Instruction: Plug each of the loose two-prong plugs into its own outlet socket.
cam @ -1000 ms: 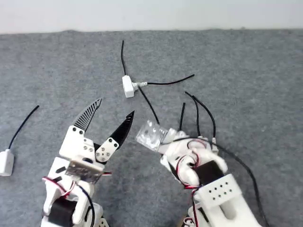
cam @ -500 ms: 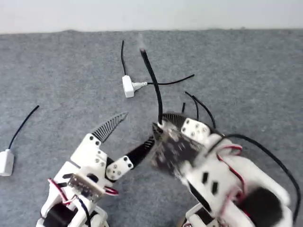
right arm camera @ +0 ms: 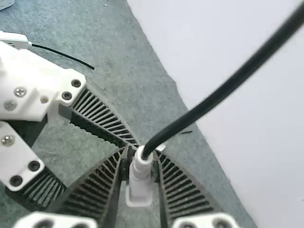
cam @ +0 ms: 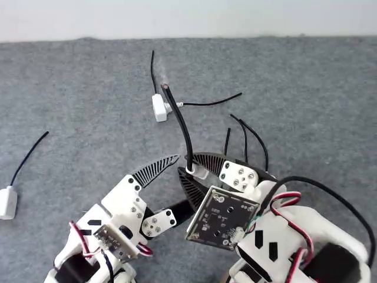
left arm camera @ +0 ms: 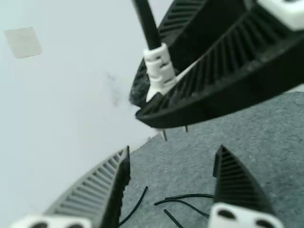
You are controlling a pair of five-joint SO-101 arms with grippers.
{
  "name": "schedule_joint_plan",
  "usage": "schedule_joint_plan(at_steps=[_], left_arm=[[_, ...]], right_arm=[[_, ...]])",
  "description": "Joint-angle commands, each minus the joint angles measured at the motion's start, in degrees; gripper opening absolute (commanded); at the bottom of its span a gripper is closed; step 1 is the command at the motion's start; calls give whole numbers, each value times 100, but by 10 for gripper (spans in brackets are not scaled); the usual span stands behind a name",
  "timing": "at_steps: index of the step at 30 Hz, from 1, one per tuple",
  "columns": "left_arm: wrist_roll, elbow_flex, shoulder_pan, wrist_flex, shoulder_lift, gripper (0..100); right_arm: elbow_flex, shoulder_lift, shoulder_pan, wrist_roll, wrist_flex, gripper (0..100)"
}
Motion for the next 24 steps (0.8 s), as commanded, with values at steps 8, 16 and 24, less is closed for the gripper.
schedule_joint_plan(at_steps=[8, 16, 24], left_arm=[[-79, -215, 35, -88, -70, 272], [-79, -215, 26, -88, -70, 272], [-44, -154, -598, -308, -70, 272]], right_arm=[[-281, 180, -31, -88, 532, 9], [-273, 154, -31, -360, 567, 9], [-281, 145, -391, -396, 875, 9]])
